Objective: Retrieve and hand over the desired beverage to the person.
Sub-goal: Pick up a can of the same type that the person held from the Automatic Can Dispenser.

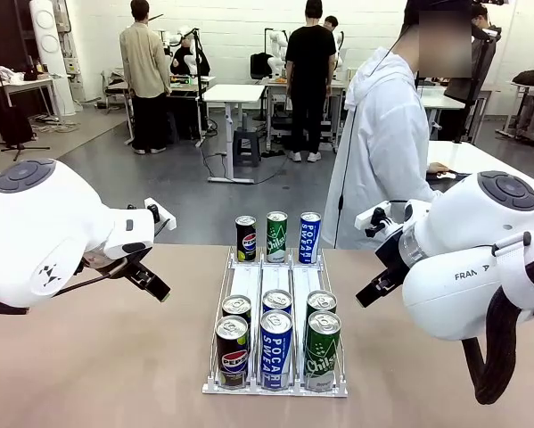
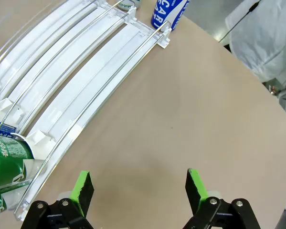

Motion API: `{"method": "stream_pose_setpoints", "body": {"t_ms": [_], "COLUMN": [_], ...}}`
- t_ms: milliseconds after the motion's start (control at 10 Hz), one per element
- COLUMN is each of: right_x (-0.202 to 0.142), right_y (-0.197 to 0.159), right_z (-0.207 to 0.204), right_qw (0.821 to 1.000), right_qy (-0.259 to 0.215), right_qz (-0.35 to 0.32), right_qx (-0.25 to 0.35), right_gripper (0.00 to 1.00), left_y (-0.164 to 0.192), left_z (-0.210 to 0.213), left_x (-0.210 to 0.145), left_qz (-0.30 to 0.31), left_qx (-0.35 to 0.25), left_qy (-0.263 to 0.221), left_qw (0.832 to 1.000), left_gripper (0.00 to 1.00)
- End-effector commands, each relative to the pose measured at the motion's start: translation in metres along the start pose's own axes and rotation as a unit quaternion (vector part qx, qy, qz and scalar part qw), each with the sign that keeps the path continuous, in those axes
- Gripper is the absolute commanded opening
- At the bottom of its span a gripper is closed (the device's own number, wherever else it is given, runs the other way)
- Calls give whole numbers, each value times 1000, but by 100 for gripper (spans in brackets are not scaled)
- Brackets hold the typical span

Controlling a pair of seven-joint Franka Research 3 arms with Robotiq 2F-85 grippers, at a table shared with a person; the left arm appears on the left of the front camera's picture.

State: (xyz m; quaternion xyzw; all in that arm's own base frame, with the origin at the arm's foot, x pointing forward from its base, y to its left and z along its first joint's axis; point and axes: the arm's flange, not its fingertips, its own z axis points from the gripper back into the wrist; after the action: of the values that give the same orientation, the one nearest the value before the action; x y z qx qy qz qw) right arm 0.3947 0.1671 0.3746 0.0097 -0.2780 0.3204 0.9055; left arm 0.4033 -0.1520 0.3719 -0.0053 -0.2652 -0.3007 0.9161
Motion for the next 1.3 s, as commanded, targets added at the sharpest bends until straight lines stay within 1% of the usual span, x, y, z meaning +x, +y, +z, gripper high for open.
{"method": "stream_pose_setpoints", "body": {"t_ms": [0,600,700,800,900,1000,1100,1200], "right_x": [0,0,-3,-1,4,11,19,26], "right_y": [0,0,7,8,5,5,8,9], "right_z": [0,0,41,89,140,187,235,262], "right_qw": [1000,1000,999,994,988,982,978,975], "right_qy": [0,0,-32,-65,-98,-116,-126,-129], "right_qz": [0,0,7,9,-5,4,6,9], "right_qx": [0,0,-34,-90,-122,-151,-169,-180], "right_gripper": [100,100,100,100,100,100,100,100], "left_y": [1,1,0,2,3,6,9,12], "left_z": [0,0,0,42,82,119,161,188], "left_x": [0,0,0,-1,3,1,-3,-3], "left_qz": [2,2,0,0,3,2,2,-2], "left_qx": [0,0,0,17,42,65,67,67], "left_qy": [0,0,0,-34,-60,-92,-112,-125], "left_qw": [1000,1000,1000,999,997,994,991,990], "left_gripper": [100,100,100,100,100,100,100,100]}}
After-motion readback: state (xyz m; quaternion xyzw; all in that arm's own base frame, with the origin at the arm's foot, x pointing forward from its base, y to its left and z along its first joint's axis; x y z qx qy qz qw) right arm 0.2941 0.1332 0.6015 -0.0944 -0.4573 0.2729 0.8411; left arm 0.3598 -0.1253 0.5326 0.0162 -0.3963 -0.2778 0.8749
